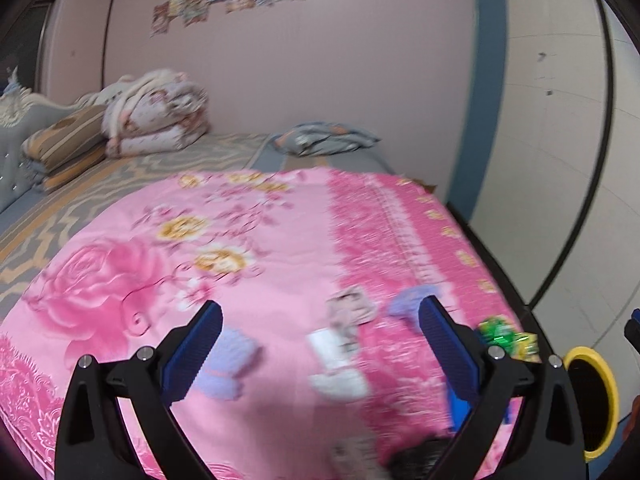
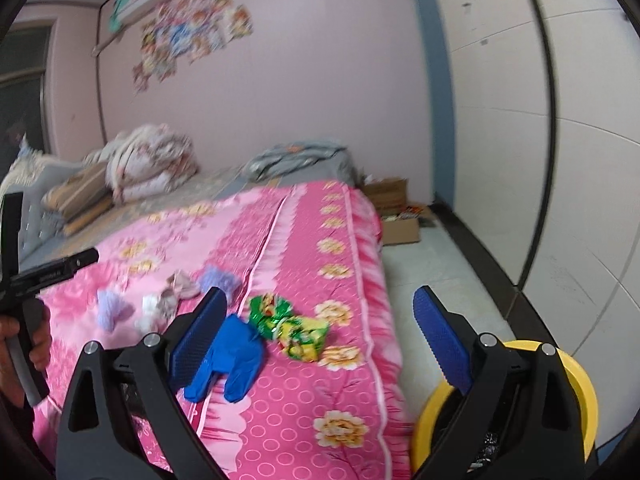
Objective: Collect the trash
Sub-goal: 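Move both open tools back over the bed toward the green chip bag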
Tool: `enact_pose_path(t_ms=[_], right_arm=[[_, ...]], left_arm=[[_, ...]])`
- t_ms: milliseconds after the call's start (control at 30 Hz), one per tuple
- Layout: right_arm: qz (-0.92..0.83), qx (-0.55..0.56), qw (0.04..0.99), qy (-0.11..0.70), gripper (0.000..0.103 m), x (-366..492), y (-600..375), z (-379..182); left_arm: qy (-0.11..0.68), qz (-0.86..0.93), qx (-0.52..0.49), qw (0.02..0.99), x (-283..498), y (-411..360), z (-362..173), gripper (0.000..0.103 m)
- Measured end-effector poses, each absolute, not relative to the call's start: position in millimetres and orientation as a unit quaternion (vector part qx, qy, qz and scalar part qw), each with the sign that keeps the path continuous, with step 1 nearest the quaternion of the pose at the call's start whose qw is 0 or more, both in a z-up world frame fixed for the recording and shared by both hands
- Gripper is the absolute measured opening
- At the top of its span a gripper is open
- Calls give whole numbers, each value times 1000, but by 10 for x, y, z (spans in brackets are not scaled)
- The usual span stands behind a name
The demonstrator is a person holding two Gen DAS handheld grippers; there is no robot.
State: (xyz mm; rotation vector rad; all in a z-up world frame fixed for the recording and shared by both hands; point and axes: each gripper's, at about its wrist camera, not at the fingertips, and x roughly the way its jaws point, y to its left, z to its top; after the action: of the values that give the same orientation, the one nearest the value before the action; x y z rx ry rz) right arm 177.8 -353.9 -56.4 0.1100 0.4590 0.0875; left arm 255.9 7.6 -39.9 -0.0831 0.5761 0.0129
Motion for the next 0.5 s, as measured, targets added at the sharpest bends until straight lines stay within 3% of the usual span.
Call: enact_pose_path(t_ms=[500], right_arm=[[101, 8, 943, 318, 91, 2720, -3221, -1218]], left_arm=[[362, 62, -85, 926, 2998, 813, -1117, 95]])
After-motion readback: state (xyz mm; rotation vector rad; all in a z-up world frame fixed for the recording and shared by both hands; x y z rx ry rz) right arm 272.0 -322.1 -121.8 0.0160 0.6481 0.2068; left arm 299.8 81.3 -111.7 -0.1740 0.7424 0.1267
